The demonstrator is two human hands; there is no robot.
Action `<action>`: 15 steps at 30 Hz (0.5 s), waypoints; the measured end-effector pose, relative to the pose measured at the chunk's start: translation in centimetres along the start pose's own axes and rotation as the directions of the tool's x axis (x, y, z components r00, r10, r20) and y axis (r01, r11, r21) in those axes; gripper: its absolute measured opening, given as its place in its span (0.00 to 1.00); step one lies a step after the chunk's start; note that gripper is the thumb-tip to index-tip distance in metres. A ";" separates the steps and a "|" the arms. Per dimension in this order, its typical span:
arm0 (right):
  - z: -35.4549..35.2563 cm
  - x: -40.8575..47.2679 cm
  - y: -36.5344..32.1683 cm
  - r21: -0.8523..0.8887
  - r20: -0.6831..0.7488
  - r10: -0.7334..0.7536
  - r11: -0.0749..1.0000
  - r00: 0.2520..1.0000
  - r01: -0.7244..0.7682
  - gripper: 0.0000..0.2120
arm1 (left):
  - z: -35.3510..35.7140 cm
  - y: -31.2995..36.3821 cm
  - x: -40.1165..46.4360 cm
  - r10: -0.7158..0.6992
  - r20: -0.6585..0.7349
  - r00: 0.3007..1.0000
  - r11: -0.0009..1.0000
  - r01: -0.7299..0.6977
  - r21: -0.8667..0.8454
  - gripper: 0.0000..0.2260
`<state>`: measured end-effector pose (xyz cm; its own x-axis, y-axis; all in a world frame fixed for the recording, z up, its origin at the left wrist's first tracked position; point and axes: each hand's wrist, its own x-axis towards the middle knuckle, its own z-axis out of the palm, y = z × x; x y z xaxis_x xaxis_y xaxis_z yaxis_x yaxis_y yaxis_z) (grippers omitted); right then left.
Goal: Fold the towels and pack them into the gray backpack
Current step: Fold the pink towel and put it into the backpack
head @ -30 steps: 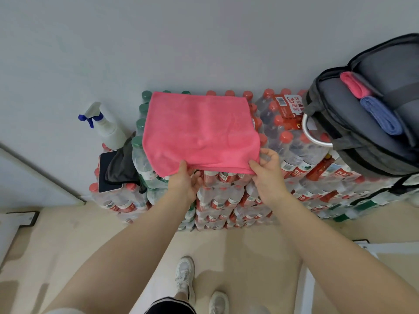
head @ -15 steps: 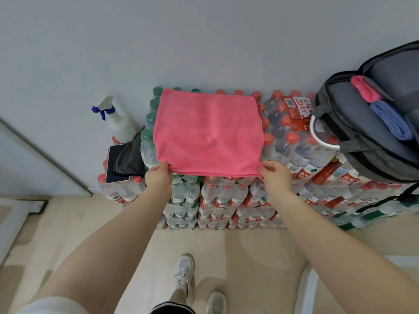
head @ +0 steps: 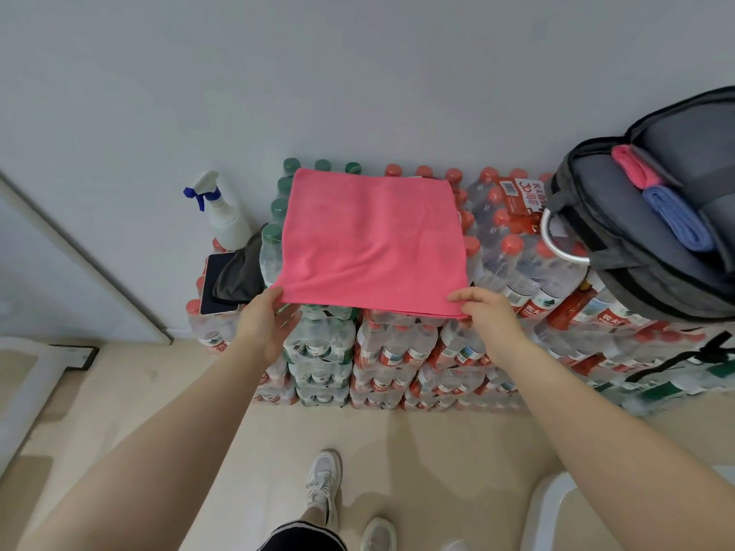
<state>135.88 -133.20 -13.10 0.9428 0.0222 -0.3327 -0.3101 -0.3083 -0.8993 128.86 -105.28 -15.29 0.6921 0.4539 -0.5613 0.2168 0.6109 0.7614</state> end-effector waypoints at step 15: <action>-3.2 -3.7 -2.2 0.177 0.048 -0.268 0.950 0.962 0.256 0.11 | 0.0 3.1 -6.2 0.492 0.326 0.807 0.426 -0.550 0.718 0.21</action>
<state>133.50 -135.68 -8.94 0.9844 0.1496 -0.0927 -0.0751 -0.1192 -0.9900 125.27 -106.24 -9.46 0.8896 0.4558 0.0273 0.2066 -0.4550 0.8662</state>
